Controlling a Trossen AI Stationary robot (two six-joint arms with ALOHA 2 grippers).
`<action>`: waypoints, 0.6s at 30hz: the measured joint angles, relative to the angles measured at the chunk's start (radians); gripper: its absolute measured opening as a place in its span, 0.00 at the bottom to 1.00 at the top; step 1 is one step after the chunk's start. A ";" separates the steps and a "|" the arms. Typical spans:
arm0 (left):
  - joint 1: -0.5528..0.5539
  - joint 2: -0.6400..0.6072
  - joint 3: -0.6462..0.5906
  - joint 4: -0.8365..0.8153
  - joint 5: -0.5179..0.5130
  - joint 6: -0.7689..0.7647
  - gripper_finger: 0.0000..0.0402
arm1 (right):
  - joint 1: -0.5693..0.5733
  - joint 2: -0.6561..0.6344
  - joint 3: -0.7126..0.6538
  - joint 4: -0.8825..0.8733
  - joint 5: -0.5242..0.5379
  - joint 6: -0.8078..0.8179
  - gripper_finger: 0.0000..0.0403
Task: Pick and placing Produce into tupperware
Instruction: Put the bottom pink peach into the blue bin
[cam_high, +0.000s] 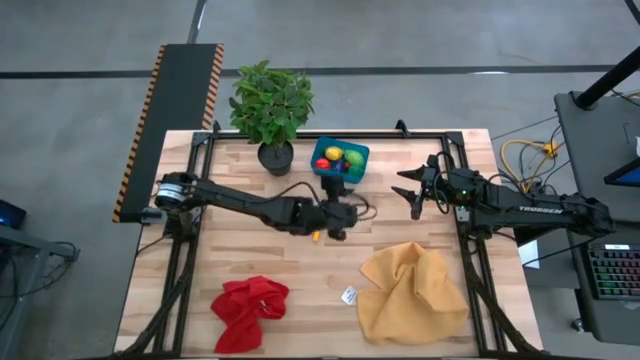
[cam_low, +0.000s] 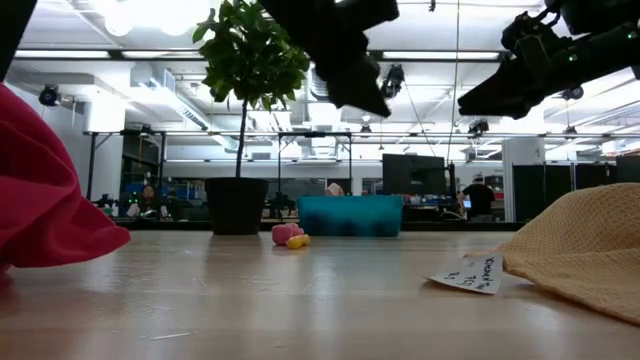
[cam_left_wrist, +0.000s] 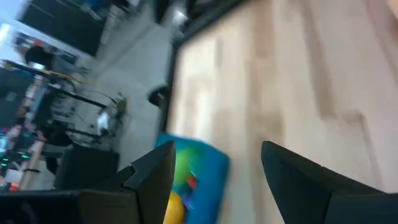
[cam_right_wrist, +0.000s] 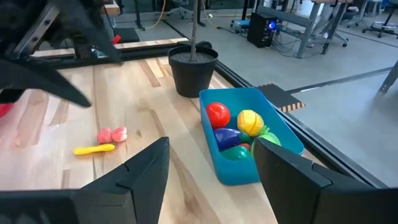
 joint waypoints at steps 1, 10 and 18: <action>-0.006 0.000 0.000 -0.036 0.000 -0.018 0.56 | 0.000 0.000 -0.002 0.000 0.000 0.000 0.56; -0.008 0.002 0.000 -0.374 0.037 -0.366 0.56 | 0.000 0.000 -0.011 0.000 0.000 -0.005 0.56; -0.006 0.002 -0.018 -0.537 0.220 -0.663 0.56 | 0.000 0.000 -0.013 0.000 0.000 -0.007 0.56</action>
